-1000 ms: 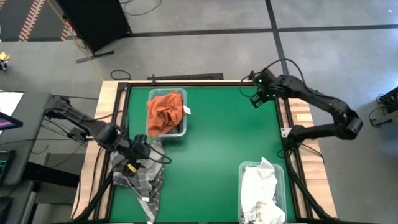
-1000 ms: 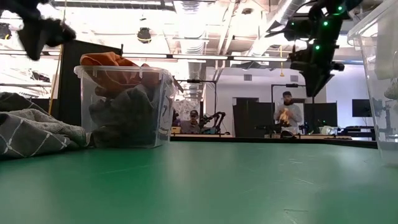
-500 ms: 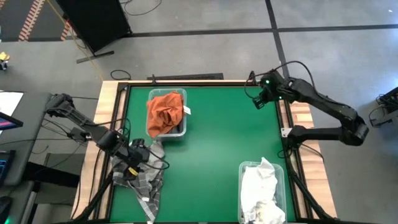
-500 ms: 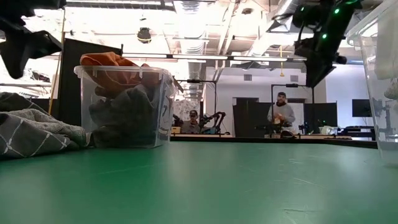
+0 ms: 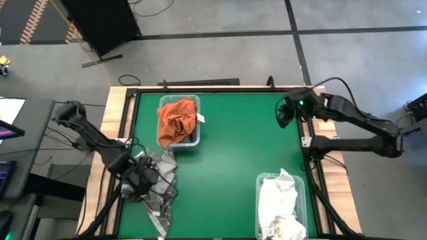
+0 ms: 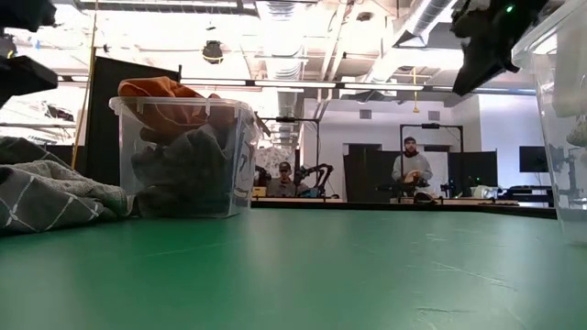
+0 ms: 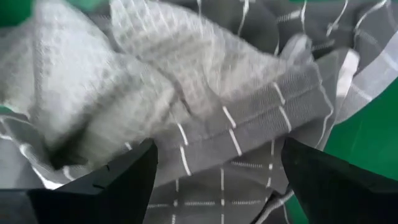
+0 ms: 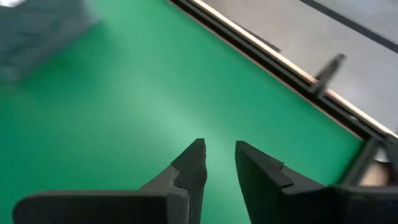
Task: Sort towels by color in basket
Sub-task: Put the gray patterned towel into the top transparent bin
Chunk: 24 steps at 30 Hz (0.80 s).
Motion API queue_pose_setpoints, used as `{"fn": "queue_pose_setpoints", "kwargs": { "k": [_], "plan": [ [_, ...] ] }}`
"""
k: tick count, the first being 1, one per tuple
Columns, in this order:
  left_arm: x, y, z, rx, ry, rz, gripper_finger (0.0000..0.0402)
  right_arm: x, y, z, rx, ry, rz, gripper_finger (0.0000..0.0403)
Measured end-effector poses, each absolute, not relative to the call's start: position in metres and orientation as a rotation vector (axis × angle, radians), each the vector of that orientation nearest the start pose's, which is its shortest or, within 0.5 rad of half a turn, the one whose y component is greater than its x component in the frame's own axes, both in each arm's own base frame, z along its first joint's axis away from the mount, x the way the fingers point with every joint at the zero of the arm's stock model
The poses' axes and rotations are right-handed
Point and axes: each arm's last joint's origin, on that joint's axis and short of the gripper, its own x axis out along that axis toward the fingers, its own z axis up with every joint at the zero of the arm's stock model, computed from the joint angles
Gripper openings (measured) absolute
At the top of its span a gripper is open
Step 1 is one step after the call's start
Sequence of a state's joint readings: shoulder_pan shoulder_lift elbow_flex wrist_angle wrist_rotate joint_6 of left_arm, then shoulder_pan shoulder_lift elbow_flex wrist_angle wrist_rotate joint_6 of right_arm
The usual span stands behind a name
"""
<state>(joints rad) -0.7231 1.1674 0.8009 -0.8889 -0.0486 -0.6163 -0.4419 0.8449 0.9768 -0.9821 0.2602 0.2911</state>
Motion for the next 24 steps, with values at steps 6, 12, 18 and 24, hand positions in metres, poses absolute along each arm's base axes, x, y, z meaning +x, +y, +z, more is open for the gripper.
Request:
{"fn": "queue_pose_setpoints", "kwargs": {
  "k": [6,12,18,24],
  "plan": [
    [0.149,-0.138,0.211,0.019,1.329,-0.178,0.0323,0.125,-0.046,0.326,0.355,0.704,-0.671,0.0117],
    [0.157,-0.144,0.193,0.115,1.39,-0.149,0.0318,0.129,-0.032,0.327,0.354,0.693,-0.621,0.0118],
    [0.16,-0.148,0.184,0.163,1.433,-0.165,0.0229,0.131,-0.024,0.327,0.347,0.688,-0.601,0.0118],
    [0.155,-0.144,0.197,0.146,1.393,-0.23,0.0054,0.131,-0.021,0.327,0.333,0.679,-0.606,0.0118]
  ]
}}
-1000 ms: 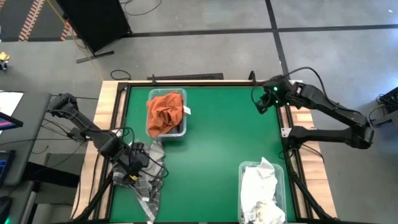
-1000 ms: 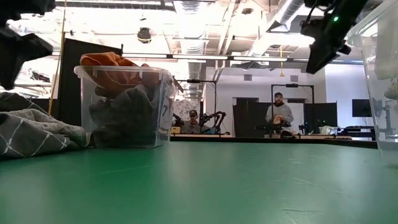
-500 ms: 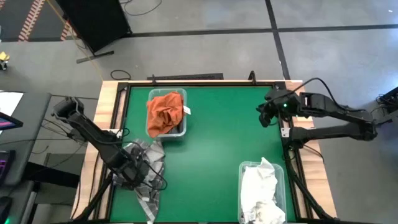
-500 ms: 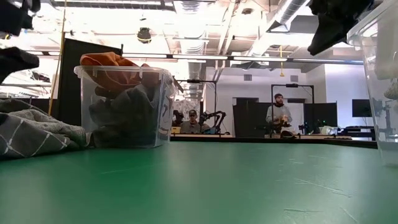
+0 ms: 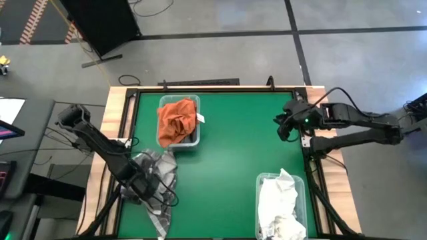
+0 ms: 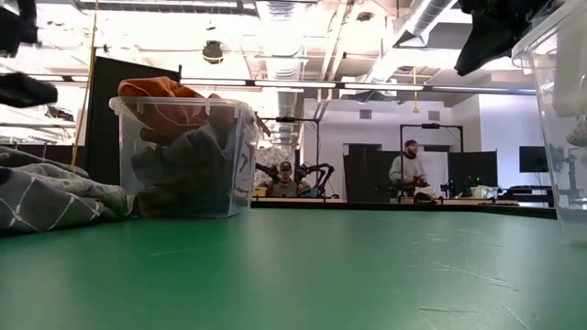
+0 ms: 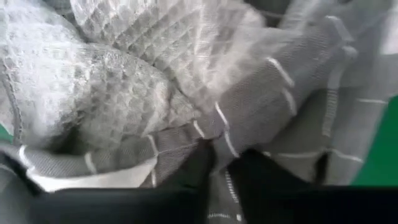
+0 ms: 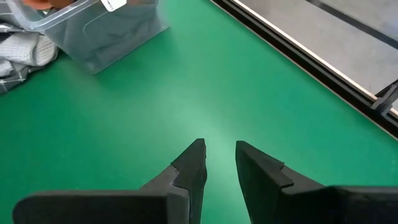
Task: Sort towels by color in basket
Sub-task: Put the gray patterned towel into the top transparent bin
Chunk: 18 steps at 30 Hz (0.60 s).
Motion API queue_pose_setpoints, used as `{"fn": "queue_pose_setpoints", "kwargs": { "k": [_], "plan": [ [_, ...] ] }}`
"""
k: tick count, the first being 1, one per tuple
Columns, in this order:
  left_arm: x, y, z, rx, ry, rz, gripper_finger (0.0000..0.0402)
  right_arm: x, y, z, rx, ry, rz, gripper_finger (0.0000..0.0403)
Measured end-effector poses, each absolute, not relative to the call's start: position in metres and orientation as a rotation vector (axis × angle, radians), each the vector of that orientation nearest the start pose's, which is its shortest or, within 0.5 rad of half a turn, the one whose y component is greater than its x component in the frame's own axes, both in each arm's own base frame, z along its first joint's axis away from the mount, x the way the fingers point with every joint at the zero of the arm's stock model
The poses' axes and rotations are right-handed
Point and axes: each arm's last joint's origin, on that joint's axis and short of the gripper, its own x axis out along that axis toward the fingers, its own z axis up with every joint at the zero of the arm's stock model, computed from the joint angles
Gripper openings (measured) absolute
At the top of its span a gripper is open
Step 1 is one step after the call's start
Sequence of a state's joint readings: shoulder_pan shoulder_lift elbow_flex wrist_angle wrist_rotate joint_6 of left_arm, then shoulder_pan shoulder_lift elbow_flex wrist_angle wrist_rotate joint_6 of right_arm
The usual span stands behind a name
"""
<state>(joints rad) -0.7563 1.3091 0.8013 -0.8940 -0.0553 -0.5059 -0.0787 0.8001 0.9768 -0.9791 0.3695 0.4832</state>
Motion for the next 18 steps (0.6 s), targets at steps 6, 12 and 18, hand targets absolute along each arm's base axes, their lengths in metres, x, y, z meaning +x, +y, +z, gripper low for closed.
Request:
{"fn": "queue_pose_setpoints", "kwargs": {
  "k": [6,12,18],
  "plan": [
    [0.145,-0.133,0.232,0.095,1.271,-0.242,0.0005,0.133,-0.019,0.326,0.331,0.682,-0.598,0.0118],
    [0.142,-0.122,0.286,0.174,1.004,-0.204,0.0002,0.138,-0.019,0.325,0.329,0.691,-0.601,0.0118],
    [0.14,-0.109,0.349,0.381,0.686,-0.059,0.0001,0.142,-0.02,0.324,0.33,0.685,-0.599,0.0118]
  ]
}}
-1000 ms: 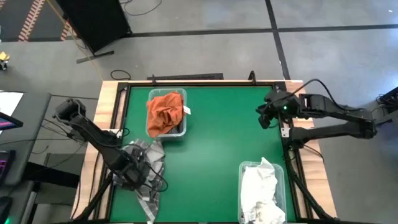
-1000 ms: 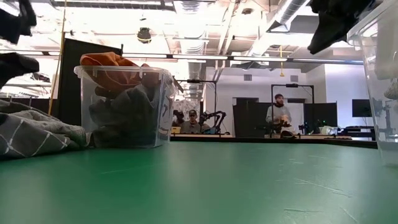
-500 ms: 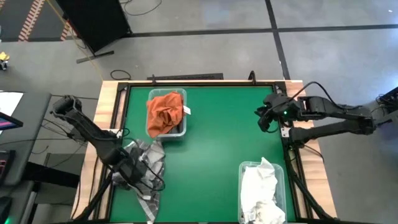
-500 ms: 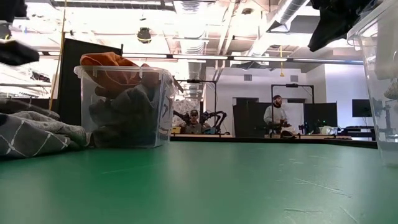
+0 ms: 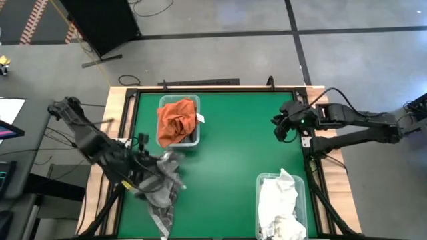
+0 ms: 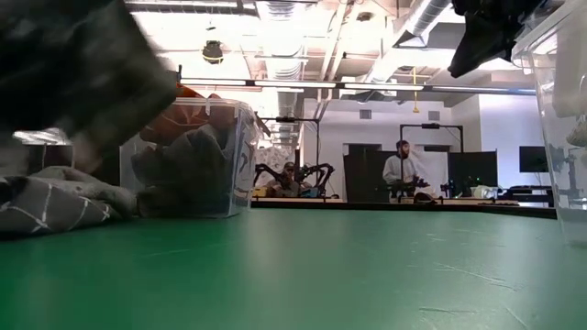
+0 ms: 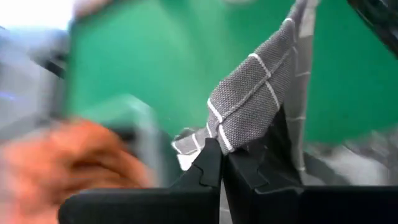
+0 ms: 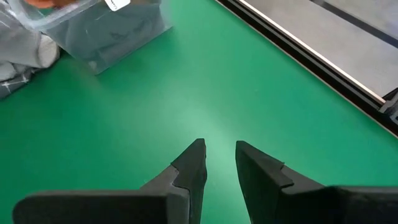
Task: Sort towels by color in basket
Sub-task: Put the gray patterned towel into the top transparent bin
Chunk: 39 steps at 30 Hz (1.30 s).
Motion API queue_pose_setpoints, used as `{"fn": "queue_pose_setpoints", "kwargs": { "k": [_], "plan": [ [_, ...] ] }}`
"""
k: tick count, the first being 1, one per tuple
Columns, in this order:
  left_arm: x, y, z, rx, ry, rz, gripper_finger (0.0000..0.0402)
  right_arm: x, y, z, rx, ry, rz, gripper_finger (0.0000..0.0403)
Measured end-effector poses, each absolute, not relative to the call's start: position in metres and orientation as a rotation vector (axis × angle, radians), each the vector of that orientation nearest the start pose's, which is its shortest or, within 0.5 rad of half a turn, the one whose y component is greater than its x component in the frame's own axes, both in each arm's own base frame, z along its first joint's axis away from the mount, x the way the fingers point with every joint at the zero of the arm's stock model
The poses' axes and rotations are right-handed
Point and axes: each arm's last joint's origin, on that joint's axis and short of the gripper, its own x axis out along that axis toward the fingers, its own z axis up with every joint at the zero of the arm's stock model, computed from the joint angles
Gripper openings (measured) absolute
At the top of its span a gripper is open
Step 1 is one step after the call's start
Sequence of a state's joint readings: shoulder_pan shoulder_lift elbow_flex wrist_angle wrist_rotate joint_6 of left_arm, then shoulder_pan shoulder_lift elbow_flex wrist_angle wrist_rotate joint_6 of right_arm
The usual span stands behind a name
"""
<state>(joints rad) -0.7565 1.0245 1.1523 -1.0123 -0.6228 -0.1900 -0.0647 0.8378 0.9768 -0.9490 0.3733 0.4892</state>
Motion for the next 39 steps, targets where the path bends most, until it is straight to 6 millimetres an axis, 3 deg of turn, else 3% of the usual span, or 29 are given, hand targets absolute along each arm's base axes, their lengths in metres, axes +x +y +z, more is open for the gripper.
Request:
{"fn": "queue_pose_setpoints", "kwargs": {
  "k": [9,15,18,23,32,39],
  "plan": [
    [0.139,-0.089,0.437,0.523,0.348,0.204,0.0001,0.15,-0.019,0.321,0.313,0.714,-0.592,0.0118],
    [0.144,-0.094,0.471,0.542,0.133,0.156,0.0,0.156,-0.016,0.318,0.274,0.725,-0.592,0.0118],
    [0.146,-0.098,0.476,0.531,0.076,0.101,0.0,0.159,-0.017,0.318,0.271,0.719,-0.596,0.0118],
    [0.154,-0.104,0.456,0.467,0.206,0.07,0.0,0.161,-0.014,0.317,0.262,0.73,-0.583,0.0118],
    [0.156,-0.121,0.386,0.271,0.795,-0.02,0.0,0.165,-0.009,0.316,0.252,0.726,-0.551,0.0118],
    [0.164,-0.14,0.322,0.258,1.006,-0.007,0.0,0.165,-0.008,0.317,0.242,0.717,-0.557,0.0118]
  ]
}}
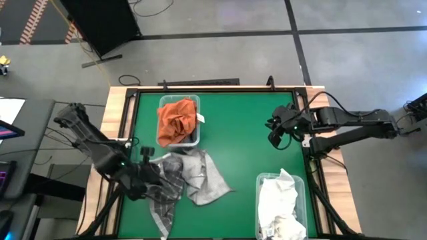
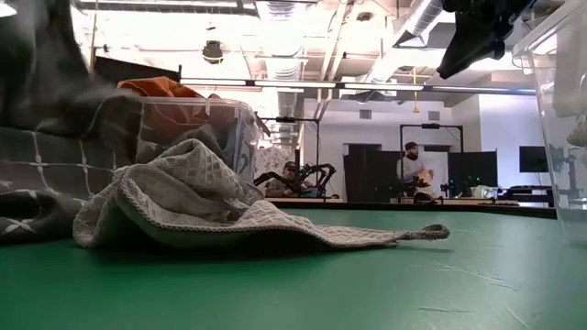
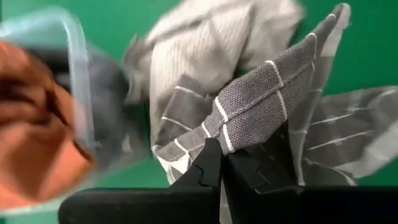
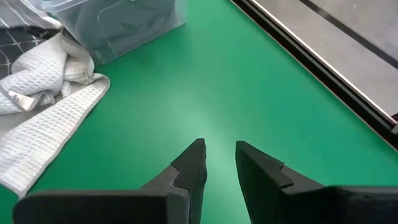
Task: Sort towels by color in basket
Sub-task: Put the gray patterned towel into the top transparent bin
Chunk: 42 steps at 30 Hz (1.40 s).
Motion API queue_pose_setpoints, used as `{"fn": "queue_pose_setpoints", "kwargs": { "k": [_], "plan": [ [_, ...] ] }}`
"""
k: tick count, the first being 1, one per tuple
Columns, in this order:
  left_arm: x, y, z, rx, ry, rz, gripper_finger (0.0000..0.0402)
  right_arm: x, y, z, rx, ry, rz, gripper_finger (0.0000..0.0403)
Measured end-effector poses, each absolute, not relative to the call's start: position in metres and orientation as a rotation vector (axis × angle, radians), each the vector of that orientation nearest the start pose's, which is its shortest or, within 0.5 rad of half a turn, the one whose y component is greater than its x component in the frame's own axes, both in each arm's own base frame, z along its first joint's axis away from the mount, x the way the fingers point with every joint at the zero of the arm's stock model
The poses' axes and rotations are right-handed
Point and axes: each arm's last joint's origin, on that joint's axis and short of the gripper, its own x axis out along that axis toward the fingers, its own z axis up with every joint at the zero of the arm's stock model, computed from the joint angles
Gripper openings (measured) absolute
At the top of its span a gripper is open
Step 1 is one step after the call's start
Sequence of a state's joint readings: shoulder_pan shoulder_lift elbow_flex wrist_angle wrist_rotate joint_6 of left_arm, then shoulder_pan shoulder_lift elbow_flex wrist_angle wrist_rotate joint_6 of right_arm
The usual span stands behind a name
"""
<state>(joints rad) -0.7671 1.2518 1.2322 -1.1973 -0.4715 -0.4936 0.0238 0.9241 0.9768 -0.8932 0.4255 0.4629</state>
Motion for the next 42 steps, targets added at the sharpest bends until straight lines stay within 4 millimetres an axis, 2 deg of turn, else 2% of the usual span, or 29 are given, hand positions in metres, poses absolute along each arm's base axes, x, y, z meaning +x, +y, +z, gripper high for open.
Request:
{"fn": "queue_pose_setpoints", "kwargs": {
  "k": [5,8,12,19,22,24,30,35,42],
  "plan": [
    [0.163,-0.139,0.28,0.221,1.063,0.075,0.0002,0.166,-0.007,0.318,0.235,0.703,-0.56,0.0118],
    [0.161,-0.138,0.261,0.193,1.077,0.104,0.0032,0.166,-0.007,0.318,0.234,0.703,-0.561,0.0118],
    [0.159,-0.141,0.246,0.153,1.079,0.091,0.012,0.166,-0.007,0.318,0.234,0.703,-0.563,0.0118],
    [0.163,-0.148,0.229,0.025,1.036,0.04,0.0322,0.166,-0.007,0.318,0.23,0.703,-0.566,0.0118],
    [0.163,-0.148,0.216,-0.014,1.065,0.045,0.0383,0.166,-0.007,0.318,0.229,0.703,-0.565,0.0118],
    [0.162,-0.148,0.207,-0.033,1.092,0.037,0.0393,0.166,-0.007,0.318,0.229,0.703,-0.565,0.0118],
    [0.168,-0.155,0.189,-0.059,1.079,0.001,0.0384,0.166,-0.007,0.318,0.228,0.7,-0.568,0.0118],
    [0.173,-0.159,0.175,-0.014,1.117,0.015,0.0391,0.166,-0.007,0.318,0.23,0.7,-0.568,0.0118],
    [0.183,-0.17,0.144,0.066,1.189,0.012,0.0392,0.173,-0.007,0.314,0.222,0.725,-0.573,0.0118]
  ]
}}
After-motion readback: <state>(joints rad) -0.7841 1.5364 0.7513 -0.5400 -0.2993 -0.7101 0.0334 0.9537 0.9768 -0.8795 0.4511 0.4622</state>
